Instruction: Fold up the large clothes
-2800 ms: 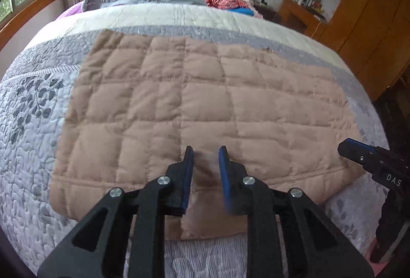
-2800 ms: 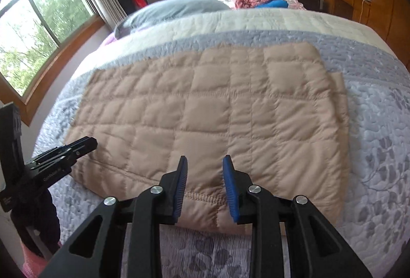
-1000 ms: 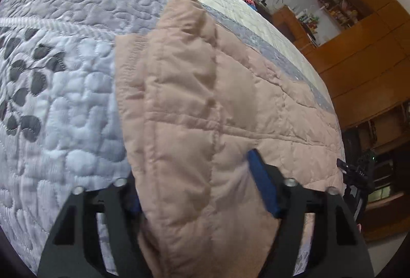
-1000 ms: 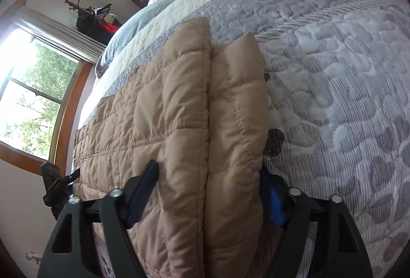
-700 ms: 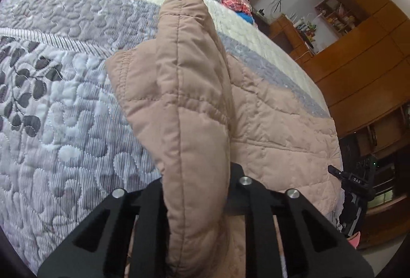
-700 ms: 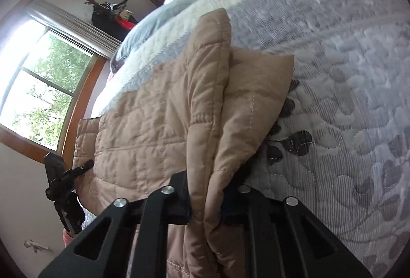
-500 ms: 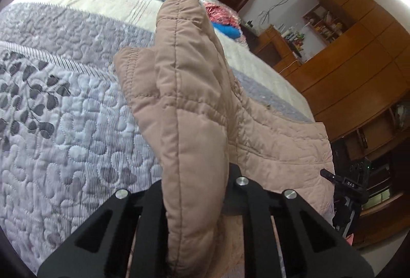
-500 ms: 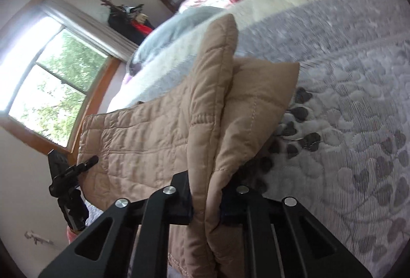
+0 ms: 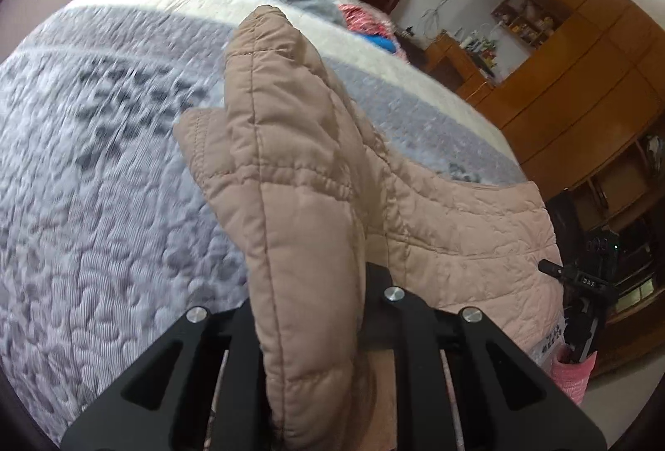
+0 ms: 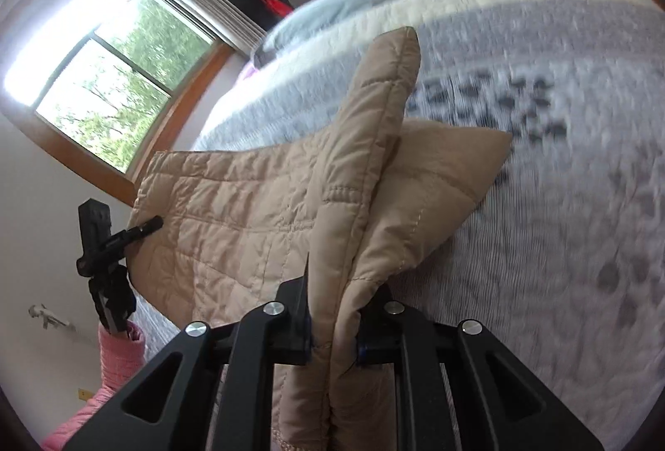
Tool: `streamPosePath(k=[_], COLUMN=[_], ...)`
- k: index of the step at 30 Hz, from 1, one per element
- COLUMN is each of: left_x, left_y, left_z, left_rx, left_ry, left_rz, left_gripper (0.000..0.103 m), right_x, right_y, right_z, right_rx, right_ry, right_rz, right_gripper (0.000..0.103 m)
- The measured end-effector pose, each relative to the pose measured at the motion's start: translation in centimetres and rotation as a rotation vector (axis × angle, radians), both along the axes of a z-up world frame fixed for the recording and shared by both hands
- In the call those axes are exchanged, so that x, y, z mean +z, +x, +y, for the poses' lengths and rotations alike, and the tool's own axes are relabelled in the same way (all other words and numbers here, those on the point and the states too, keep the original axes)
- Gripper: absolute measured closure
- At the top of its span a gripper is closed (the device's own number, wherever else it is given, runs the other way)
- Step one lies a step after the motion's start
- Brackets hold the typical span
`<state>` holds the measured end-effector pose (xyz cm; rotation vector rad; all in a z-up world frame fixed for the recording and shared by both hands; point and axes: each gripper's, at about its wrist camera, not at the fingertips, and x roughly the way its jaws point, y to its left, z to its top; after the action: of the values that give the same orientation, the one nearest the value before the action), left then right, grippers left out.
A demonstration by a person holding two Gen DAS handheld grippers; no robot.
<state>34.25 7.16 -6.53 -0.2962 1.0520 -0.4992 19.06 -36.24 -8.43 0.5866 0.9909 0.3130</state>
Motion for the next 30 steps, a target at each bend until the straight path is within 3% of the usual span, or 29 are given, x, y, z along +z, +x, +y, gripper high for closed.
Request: streamPosePath(k=[2,5,8,11,15,16,20,27,30], left_x=[-2.3,-5.2,-6.6,-6.8,-6.7,-6.5,-5.2,-1.9,-1.1], left_y=[0.7,1.4,1.7,1.1,1.3,1.3,0.2,-5.4,-8.4], left_z=[0.8,1.1,0.9,0.1,0.0,0.2,1.2,5.0,6.1], left_rx=[0.019,0.024,0.026,0.021,0.044,0.055,0.104,0.259,0.314], left_ry=[0.019,0.018,0.025,0.082,0.096,0.095,0.119,0.177,0.199], left_rz=[0.044,0.091,0.081,0.036,0.042,0.052,0.059,0.031,0.026], left_gripper=[0.088,0.082,0.076,0.073,0.071,0.068,0.060,0.053,0.048], right_x=[-1.6,-4.3,-6.1,-7.0,-6.4,-6.1,-3.7,1.4,2.3], right_y=[-0.1,-0.2,-0.4,-0.4,-0.2,-0.2,-1.5,-4.9,-5.6], right_z=[-0.1,-1.0,-1.1,-0.6,-0.6,-0.7,0.1,2.8,4.3], right_rx=[-0.018,-0.035,-0.039,-0.042,-0.041,-0.047,-0.063,-0.045,0.012], right_ry=[-0.024,0.017,0.029,0.037,0.018,-0.005,-0.141,-0.379,-0.381], right_rz=[0.035,0.091,0.103,0.102,0.101,0.102,0.074,0.003,-0.012], right_gripper=[0.088,0.085,0.081,0.080,0.076,0.070,0.065,0.071,0.079])
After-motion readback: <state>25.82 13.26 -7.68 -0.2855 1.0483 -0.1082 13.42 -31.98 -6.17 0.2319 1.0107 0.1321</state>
